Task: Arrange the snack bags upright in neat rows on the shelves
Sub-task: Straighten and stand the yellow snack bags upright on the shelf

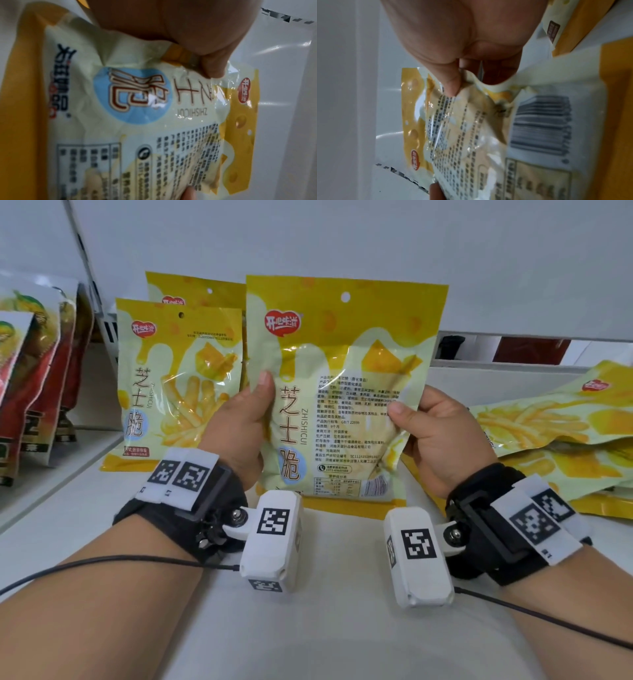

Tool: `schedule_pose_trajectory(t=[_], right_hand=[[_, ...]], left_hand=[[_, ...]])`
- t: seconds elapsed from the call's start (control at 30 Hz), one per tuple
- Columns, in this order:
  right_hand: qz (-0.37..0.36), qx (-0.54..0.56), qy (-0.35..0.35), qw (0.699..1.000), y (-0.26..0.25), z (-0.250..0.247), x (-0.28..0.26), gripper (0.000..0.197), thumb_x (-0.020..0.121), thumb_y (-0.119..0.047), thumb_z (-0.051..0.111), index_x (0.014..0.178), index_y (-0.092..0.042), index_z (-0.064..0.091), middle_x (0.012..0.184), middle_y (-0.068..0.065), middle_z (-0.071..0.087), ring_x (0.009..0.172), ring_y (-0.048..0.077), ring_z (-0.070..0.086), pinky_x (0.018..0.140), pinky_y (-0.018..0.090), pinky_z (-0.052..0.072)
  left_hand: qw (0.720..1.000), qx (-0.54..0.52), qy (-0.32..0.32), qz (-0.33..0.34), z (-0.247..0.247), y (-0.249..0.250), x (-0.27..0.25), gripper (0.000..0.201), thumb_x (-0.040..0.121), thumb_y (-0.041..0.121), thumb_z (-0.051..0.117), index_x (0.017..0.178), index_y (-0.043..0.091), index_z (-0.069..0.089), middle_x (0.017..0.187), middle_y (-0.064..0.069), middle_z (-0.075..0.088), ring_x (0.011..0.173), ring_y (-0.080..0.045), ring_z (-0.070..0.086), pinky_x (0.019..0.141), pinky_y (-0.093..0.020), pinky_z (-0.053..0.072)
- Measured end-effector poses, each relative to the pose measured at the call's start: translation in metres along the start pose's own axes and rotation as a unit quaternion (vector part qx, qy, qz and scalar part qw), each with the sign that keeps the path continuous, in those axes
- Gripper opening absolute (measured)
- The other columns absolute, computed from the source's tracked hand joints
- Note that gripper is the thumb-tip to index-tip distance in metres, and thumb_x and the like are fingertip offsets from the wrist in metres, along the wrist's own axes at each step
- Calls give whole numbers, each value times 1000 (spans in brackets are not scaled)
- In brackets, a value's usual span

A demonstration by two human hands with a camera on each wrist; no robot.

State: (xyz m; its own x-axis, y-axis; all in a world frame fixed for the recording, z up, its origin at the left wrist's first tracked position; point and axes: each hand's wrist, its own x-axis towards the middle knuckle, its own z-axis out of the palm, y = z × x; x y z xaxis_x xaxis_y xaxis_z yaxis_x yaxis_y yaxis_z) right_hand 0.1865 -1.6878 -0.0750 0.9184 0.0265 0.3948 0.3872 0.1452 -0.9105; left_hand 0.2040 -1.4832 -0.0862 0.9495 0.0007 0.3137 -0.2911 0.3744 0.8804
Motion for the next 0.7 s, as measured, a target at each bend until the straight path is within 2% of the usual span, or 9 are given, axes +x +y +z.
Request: schedule_pose_trajectory(t=[0.1, 0.17, 0.27, 0.37, 0.43, 0.47, 0.53, 0.6, 0.7], right_hand=[[-9, 18, 17, 1000, -1, 2, 0, 20, 93, -3, 49, 95, -12, 67, 99, 8, 71, 98, 28, 67, 88, 41, 53], [-10, 27, 26, 999, -2, 2, 0, 20, 94, -5, 48, 95, -12, 67, 99, 8, 71, 98, 27, 66, 89, 40, 53], [-3, 14, 59, 998, -2, 0, 1, 13, 93, -10, 52, 91, -17, 63, 89, 2, 70, 83, 18, 66, 74, 33, 56], [-3, -27, 124, 992, -4, -6, 3, 13, 88, -9, 60, 85, -21, 55, 81, 0, 58, 68, 13, 54, 58, 24, 46], [11, -32, 116, 993, -7, -7, 3, 15, 87, -9, 61, 81, -21, 55, 75, 0, 56, 62, 12, 50, 54, 22, 42], [26, -37, 90, 995, -8, -5, 1, 13, 86, -11, 61, 81, -21, 57, 75, 0, 59, 62, 12, 51, 54, 22, 43], [67, -54, 7, 996, -9, 0, -3, 8, 84, -22, 65, 89, -24, 60, 84, -2, 65, 70, 11, 56, 58, 22, 46], [114, -52, -72, 989, -9, 3, -7, 42, 69, -40, 68, 107, -28, 57, 94, -8, 67, 79, 8, 60, 65, 24, 49], [121, -33, -116, 985, -10, 3, -9, 70, 61, -41, 71, 126, -29, 47, 110, -9, 66, 95, 8, 65, 76, 30, 54]], left_hand=[[1000, 16, 16, 1, 0, -2, -1, 34, 95, 46, 46, 89, 32, 77, 102, 0, 74, 103, -23, 68, 99, -49, 47], [999, 31, 15, -1, 1, -3, -1, 33, 91, 51, 47, 94, 34, 75, 105, 0, 74, 105, -22, 67, 98, -48, 47], [998, 39, 46, 10, 1, -2, -1, 35, 89, 53, 47, 94, 32, 75, 102, 2, 74, 100, -19, 69, 88, -40, 52], [986, 109, 120, 35, -1, 2, 0, 36, 94, 56, 39, 100, 33, 67, 94, 18, 73, 90, 0, 69, 73, -19, 54], [985, 104, 139, 21, 1, 7, -1, 37, 96, 53, 39, 114, 28, 60, 116, 13, 68, 109, -5, 63, 86, -22, 51], [990, 71, 123, -5, 3, 8, -1, 41, 95, 53, 41, 118, 24, 59, 127, 3, 63, 118, -15, 59, 95, -33, 49], [999, 31, 36, -26, 11, 11, -6, 51, 91, 58, 40, 118, 21, 61, 128, -6, 63, 116, -23, 61, 97, -44, 48], [996, 51, -66, -33, 21, 11, -11, 66, 83, 72, 32, 124, 28, 59, 126, -1, 65, 114, -18, 62, 93, -44, 50], [987, 75, -127, -61, 33, 9, -16, 78, 71, 83, 22, 115, 36, 66, 127, 9, 64, 122, -8, 54, 99, -42, 42]])
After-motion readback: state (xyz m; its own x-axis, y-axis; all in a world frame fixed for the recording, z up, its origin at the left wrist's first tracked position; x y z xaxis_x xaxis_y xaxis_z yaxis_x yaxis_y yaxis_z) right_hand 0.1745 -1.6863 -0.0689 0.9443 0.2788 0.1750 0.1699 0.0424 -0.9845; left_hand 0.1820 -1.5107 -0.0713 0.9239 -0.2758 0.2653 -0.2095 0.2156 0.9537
